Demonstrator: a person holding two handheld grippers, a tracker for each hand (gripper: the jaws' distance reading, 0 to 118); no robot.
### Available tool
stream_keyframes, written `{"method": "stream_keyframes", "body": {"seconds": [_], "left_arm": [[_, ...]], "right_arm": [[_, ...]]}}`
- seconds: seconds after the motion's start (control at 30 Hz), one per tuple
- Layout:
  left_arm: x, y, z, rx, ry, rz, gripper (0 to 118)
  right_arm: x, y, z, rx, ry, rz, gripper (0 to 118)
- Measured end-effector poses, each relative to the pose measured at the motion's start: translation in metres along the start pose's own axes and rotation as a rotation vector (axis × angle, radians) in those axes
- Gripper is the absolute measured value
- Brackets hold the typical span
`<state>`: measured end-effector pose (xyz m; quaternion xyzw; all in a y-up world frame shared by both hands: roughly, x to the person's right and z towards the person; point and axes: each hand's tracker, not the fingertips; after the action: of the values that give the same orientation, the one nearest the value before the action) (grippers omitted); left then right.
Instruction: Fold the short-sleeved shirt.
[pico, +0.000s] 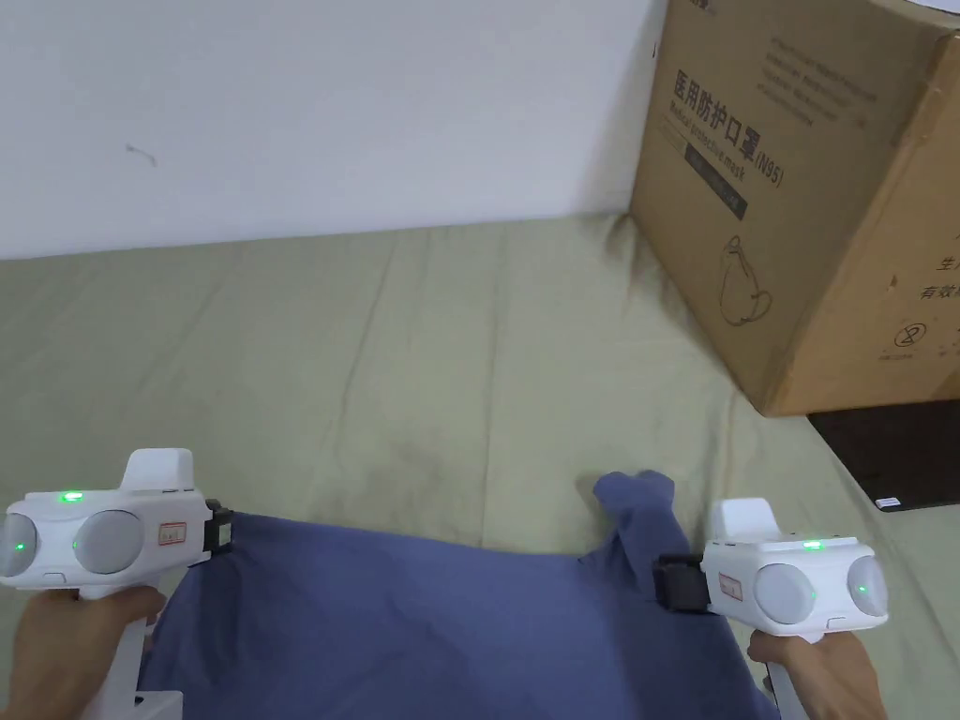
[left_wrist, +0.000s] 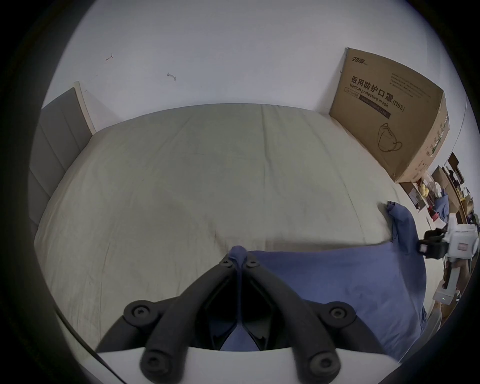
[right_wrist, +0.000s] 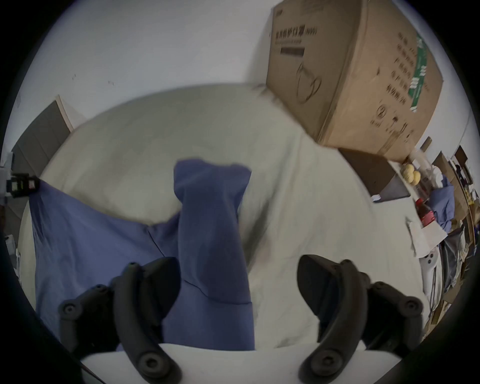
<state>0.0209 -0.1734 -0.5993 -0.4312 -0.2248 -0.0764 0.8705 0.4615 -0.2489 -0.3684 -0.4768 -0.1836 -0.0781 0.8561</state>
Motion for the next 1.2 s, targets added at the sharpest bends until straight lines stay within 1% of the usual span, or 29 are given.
{"method": "stream_keyframes", "body": {"seconds": [0.03, 0.07, 0.1, 0.13, 0.17, 0.2, 0.23, 0.3, 0.33, 0.47, 0.57, 0.77, 0.83, 0.87, 0.9, 1.0, 1.03, 1.13, 1.2], "left_arm": [[0.000, -0.001, 0.002, 0.001, 0.000, 0.001, 0], [0.000, -0.003, 0.003, 0.000, 0.002, 0.002, 0], [0.000, -0.004, 0.004, 0.001, 0.005, 0.004, 0], [0.001, -0.006, 0.004, 0.001, 0.004, 0.008, 0], [0.001, -0.008, 0.005, 0.000, 0.003, 0.013, 0], [0.001, -0.010, 0.007, -0.001, 0.004, 0.018, 0], [0.001, -0.012, 0.010, 0.002, 0.007, 0.021, 0], [-0.008, -0.011, 0.007, 0.004, 0.007, 0.025, 0], [-0.009, -0.013, 0.011, 0.005, 0.008, 0.028, 0], [-0.015, -0.019, 0.036, 0.077, 0.024, 0.069, 0], [-0.015, -0.018, 0.076, 0.139, 0.026, 0.089, 0], [-0.023, 0.001, 0.164, 0.315, 0.049, 0.101, 0], [-0.026, 0.013, 0.197, 0.374, 0.064, 0.110, 0], [-0.030, 0.021, 0.213, 0.408, 0.070, 0.119, 0], [-0.033, 0.027, 0.226, 0.433, 0.076, 0.120, 0], [-0.038, 0.050, 0.268, 0.511, 0.091, 0.125, 0], [-0.040, 0.057, 0.282, 0.536, 0.098, 0.124, 0], [-0.043, 0.078, 0.312, 0.604, 0.118, 0.106, 0], [-0.045, 0.093, 0.325, 0.633, 0.132, 0.103, 0]], "right_arm": [[0.000, -0.002, -0.007, -0.007, 0.014, -0.010, 83], [-0.002, -0.004, -0.011, -0.017, 0.020, -0.014, 70], [-0.002, -0.005, -0.016, -0.029, 0.025, -0.016, 44], [-0.002, -0.007, -0.018, -0.041, 0.043, -0.032, 25], [-0.002, -0.009, -0.017, -0.036, 0.080, -0.053, 11], [-0.007, -0.012, -0.009, -0.009, 0.104, -0.074, 7], [-0.010, -0.012, -0.002, 0.007, 0.077, -0.069, 6], [-0.015, -0.011, 0.013, 0.065, 0.057, -0.012, 6], [-0.008, -0.010, 0.013, 0.086, 0.054, 0.008, 6], [-0.011, -0.003, 0.062, 0.212, 0.050, 0.033, 6], [-0.013, 0.008, 0.101, 0.305, 0.058, 0.054, 6], [-0.029, 0.038, 0.195, 0.530, 0.101, 0.058, 6], [-0.034, 0.052, 0.223, 0.613, 0.100, 0.056, 6], [-0.042, 0.060, 0.245, 0.646, 0.103, 0.055, 6], [-0.044, 0.067, 0.258, 0.675, 0.115, 0.059, 6], [-0.051, 0.091, 0.295, 0.764, 0.154, 0.038, 6], [-0.054, 0.098, 0.307, 0.795, 0.158, 0.037, 6], [-0.060, 0.126, 0.334, 0.871, 0.145, 0.066, 6], [-0.063, 0.143, 0.348, 0.907, 0.151, 0.059, 6]]}}
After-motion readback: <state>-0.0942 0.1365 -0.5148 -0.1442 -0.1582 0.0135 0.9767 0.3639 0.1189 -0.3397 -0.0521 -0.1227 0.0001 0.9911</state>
